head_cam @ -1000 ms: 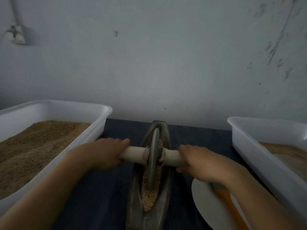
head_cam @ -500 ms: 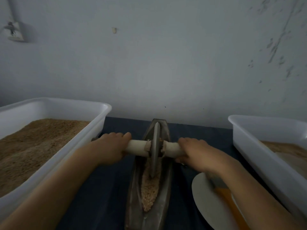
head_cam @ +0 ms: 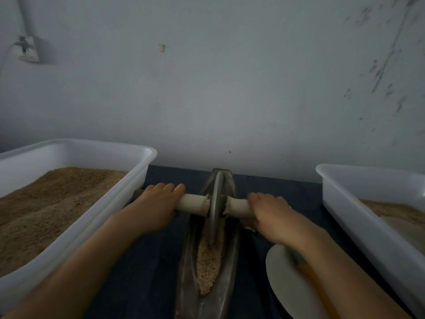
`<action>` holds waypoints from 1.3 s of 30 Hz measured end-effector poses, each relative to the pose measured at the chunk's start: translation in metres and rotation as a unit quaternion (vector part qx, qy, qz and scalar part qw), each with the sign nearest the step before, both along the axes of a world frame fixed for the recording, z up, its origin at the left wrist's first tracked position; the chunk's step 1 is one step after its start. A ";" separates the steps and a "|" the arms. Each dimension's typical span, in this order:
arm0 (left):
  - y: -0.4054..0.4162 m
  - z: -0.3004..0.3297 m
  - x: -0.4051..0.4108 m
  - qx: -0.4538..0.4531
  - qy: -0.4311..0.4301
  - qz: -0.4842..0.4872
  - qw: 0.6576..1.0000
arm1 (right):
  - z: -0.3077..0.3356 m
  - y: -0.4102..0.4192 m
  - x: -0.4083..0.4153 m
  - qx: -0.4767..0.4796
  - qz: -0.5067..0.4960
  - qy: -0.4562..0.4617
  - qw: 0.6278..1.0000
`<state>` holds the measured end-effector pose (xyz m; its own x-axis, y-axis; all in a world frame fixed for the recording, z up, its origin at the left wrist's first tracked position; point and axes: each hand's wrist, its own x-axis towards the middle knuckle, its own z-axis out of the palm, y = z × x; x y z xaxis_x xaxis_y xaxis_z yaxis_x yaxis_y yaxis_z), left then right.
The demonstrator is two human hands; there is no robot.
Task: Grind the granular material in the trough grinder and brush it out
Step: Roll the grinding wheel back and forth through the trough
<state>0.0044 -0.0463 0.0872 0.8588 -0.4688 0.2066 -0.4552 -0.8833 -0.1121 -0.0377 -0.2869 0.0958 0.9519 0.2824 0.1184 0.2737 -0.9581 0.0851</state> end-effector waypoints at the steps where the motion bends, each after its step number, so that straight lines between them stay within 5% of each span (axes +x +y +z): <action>1: 0.002 0.005 -0.005 0.012 0.033 -0.007 0.999 | 0.006 0.002 -0.006 0.006 0.004 0.038 0.999; 6: 0.009 0.028 -0.029 0.056 0.190 -0.031 0.980 | 0.026 0.003 -0.031 0.021 0.027 0.170 0.985; 11: 0.008 0.033 -0.031 0.061 0.222 -0.036 0.972 | 0.028 0.002 -0.032 0.027 0.027 0.188 0.981; 22: -0.005 -0.015 0.017 -0.018 -0.109 0.009 0.994 | -0.007 -0.008 0.019 0.014 -0.007 -0.053 0.999; 26: -0.009 -0.017 0.016 -0.030 -0.143 0.014 0.989 | -0.014 -0.008 0.021 0.009 -0.011 -0.101 0.995; 30: -0.004 -0.011 0.009 -0.015 -0.072 0.009 0.997 | -0.010 -0.005 0.012 -0.006 0.001 -0.060 0.998; 39: 0.009 0.032 -0.031 0.070 0.225 -0.016 0.972 | 0.034 0.003 -0.034 0.008 0.033 0.211 0.977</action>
